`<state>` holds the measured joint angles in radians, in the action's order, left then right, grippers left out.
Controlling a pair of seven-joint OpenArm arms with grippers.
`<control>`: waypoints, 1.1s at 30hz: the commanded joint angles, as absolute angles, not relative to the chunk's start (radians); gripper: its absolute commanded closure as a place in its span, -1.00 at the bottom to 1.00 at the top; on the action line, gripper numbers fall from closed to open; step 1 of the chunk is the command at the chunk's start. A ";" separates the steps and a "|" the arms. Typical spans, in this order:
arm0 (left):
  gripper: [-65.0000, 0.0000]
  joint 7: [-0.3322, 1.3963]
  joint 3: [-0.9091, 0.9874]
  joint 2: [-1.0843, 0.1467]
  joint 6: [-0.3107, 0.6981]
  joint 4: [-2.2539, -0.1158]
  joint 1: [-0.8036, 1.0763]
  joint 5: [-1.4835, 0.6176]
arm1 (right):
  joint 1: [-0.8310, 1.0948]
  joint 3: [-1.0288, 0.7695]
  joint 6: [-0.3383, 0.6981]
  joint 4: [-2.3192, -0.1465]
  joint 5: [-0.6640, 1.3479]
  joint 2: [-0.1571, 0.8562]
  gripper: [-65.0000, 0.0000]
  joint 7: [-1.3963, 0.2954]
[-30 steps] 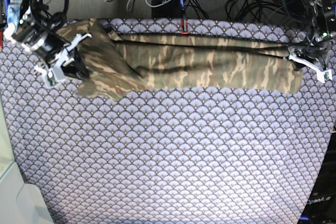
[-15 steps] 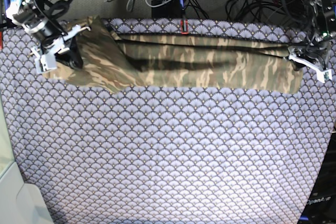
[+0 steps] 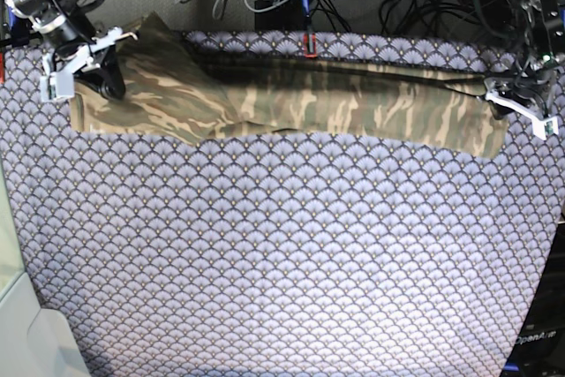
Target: Fold the T-shirt properly
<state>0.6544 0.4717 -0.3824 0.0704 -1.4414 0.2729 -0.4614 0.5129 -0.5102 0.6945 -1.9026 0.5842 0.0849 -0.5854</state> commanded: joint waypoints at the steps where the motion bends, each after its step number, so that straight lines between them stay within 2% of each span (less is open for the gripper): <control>1: 0.08 0.638 0.481 -0.403 0.064 -1.455 0.268 -0.463 | 0.518 -0.513 0.698 -1.917 0.608 0.087 1.00 -0.562; 7: 0.08 0.638 0.481 -0.403 0.064 -1.455 0.268 -0.463 | 0.506 -0.512 0.698 -1.893 0.607 0.091 1.00 -0.564; 15: 0.08 0.638 0.481 -0.403 0.064 -1.455 0.268 -0.463 | 0.466 -0.504 0.698 -1.719 0.607 0.122 0.99 -0.568; 18: 0.08 0.638 0.481 -0.403 0.064 -1.455 0.269 -0.463 | 0.464 -0.495 0.698 -1.701 0.607 0.131 0.75 -0.593; 22: 0.08 0.638 0.475 -0.403 0.064 -1.455 0.268 -0.463 | 0.464 -0.492 0.698 -1.702 0.610 0.136 0.25 -0.598; 24: 0.08 0.638 0.475 -0.403 0.064 -1.455 0.268 -0.463 | 0.464 -0.498 0.698 -1.702 0.618 0.139 0.11 -0.598; 29: 0.08 0.638 0.475 -0.403 0.064 -1.455 0.266 -0.463 | 0.469 -0.552 0.698 -1.709 0.708 0.156 0.08 -0.598; 33: 0.08 0.638 0.475 -0.403 0.064 -1.455 0.266 -0.463 | 0.475 -0.664 0.698 -1.735 0.739 0.140 0.08 -0.598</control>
<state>0.6544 0.4694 -0.3824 0.0700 -1.4414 0.2707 -0.4614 0.4713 -0.6575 0.6926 -1.7164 0.7158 0.1337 -0.6212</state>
